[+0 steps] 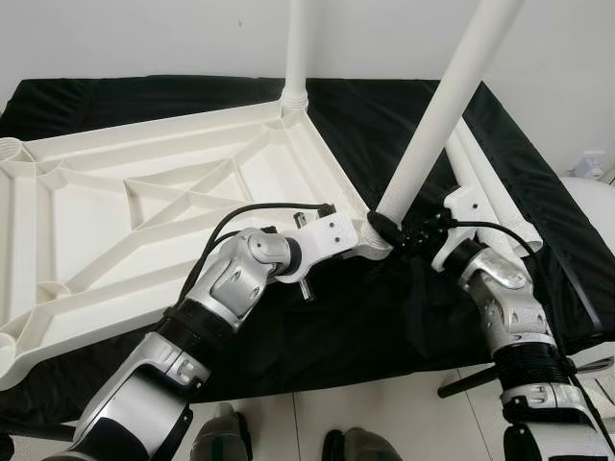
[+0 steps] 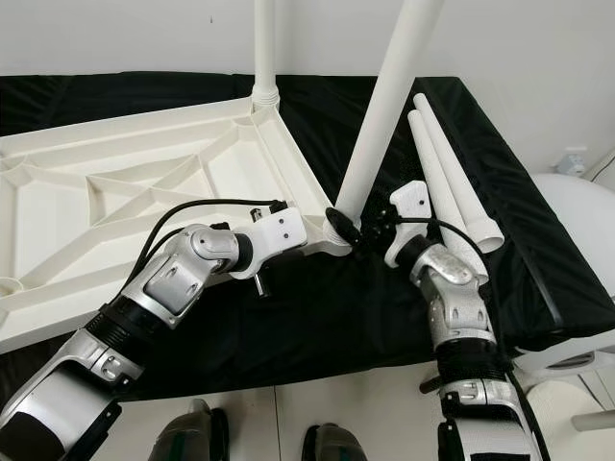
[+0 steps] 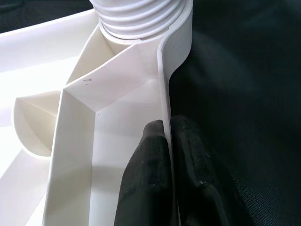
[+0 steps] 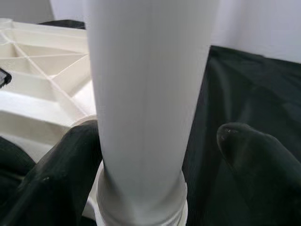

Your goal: Building children table

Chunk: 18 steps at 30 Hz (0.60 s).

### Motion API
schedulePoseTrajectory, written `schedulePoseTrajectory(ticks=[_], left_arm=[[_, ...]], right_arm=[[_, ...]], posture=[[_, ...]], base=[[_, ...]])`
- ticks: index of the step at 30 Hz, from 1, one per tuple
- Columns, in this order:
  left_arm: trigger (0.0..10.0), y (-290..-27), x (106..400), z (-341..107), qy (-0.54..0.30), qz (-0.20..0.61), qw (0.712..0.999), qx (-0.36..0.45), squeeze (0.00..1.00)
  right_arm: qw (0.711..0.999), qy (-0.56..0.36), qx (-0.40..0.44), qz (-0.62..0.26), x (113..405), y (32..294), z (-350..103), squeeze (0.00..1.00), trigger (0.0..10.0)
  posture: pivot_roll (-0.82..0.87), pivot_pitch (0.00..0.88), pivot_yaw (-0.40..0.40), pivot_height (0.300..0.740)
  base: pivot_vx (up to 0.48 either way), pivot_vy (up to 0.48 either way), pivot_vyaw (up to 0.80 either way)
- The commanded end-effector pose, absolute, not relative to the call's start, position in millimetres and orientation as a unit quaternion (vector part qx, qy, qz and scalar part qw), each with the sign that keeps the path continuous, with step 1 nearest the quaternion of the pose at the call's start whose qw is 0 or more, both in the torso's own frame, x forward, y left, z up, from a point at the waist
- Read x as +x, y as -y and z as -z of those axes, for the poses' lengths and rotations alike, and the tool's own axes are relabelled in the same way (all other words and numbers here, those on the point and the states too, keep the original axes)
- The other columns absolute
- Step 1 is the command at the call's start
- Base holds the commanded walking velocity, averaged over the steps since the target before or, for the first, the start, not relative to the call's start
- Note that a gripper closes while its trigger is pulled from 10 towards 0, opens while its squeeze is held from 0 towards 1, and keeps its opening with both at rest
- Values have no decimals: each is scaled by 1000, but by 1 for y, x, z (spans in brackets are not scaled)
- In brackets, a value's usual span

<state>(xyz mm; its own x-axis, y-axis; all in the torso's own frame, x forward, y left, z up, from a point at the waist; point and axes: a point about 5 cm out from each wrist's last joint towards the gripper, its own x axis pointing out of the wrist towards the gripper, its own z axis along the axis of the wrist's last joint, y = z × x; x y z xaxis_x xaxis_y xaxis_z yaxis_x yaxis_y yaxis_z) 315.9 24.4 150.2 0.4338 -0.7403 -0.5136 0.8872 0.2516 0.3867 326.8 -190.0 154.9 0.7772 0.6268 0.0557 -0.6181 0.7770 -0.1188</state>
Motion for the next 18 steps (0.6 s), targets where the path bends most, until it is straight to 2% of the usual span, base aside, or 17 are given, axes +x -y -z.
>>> schedulePoseTrajectory(ticks=[1,13,14,15,16,17,18], left_arm=[[10000,-16,316,-158,-89,526,777,333,0],[10000,-15,316,-159,-89,528,776,333,0],[10000,-16,316,-159,-89,528,776,334,0],[10000,-16,316,-159,-89,528,776,334,0],[10000,-16,316,-159,-89,528,776,334,0],[10000,-16,316,-159,-89,529,775,334,0],[10000,-16,316,-159,-89,529,775,335,0]], right_arm=[[937,47,-62,-340,330,199,-159,0,10000],[922,54,-68,-377,336,191,-157,0,10000],[920,55,-63,-384,337,186,-155,0,8471],[919,56,-61,-385,338,185,-155,0,4824],[919,56,-61,-385,338,185,-155,0,4824],[919,56,-59,-387,338,184,-154,0,1882],[919,55,-57,-387,339,184,-153,0,0]], posture=[[-22,55,-21,740],[-20,54,-17,740],[-18,50,-14,740],[-18,50,-14,740],[-18,50,-14,740],[-18,49,-13,740],[-18,49,-13,740]], base=[[0,0,0],[0,0,0],[0,0,0],[0,0,0],[0,0,0],[0,0,0],[0,0,0]])
